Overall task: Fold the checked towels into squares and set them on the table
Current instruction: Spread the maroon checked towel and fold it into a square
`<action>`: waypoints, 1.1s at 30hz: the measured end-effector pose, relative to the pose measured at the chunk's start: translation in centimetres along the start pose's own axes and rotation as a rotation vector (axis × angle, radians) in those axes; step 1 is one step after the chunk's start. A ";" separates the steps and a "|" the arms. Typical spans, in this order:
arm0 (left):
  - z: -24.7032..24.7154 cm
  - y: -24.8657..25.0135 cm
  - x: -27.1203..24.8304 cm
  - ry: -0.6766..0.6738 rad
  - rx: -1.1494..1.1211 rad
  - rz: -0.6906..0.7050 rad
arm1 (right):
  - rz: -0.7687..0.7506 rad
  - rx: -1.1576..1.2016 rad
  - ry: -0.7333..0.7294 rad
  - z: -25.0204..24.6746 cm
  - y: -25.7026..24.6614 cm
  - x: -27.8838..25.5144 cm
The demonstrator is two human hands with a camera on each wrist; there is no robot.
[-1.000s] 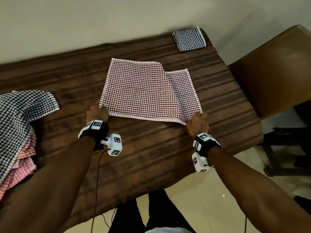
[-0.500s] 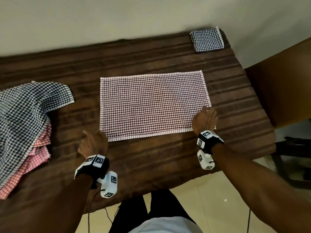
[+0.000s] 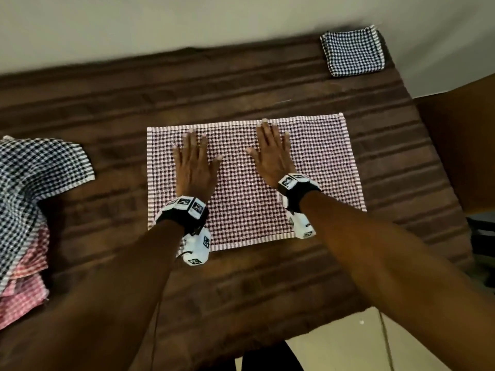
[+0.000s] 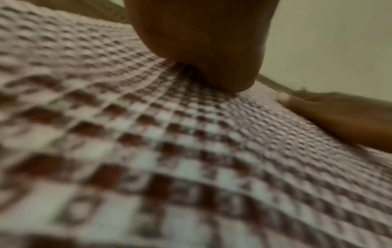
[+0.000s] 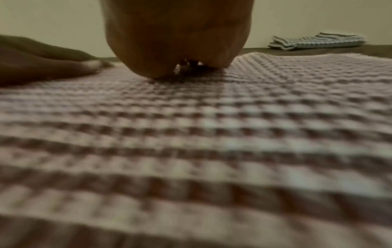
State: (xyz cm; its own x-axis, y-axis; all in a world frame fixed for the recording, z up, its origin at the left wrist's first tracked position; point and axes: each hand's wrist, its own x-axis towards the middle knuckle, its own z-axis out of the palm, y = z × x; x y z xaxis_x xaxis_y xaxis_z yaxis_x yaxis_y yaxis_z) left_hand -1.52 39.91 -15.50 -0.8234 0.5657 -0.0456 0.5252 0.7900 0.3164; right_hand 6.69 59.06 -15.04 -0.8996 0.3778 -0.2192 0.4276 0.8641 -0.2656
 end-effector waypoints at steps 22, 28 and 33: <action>1.4 1.4 -14.0 0.051 0.074 -0.256 | 0.283 0.020 0.174 4.9 2.7 -15.5; -1.7 -4.7 -18.1 0.044 0.144 -0.331 | 0.617 0.058 0.258 1.4 13.2 -19.5; -3.6 -4.9 -18.7 0.047 0.180 -0.337 | 0.684 0.057 0.242 -2.3 13.0 -19.3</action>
State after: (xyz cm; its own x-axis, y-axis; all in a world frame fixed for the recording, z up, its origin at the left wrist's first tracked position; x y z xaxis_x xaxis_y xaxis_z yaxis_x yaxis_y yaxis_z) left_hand 10.54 24.58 -12.77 -0.9630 0.2591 -0.0738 0.2494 0.9610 0.1198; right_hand 29.36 63.78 -12.08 -0.4209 0.8960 -0.1419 0.8995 0.3919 -0.1933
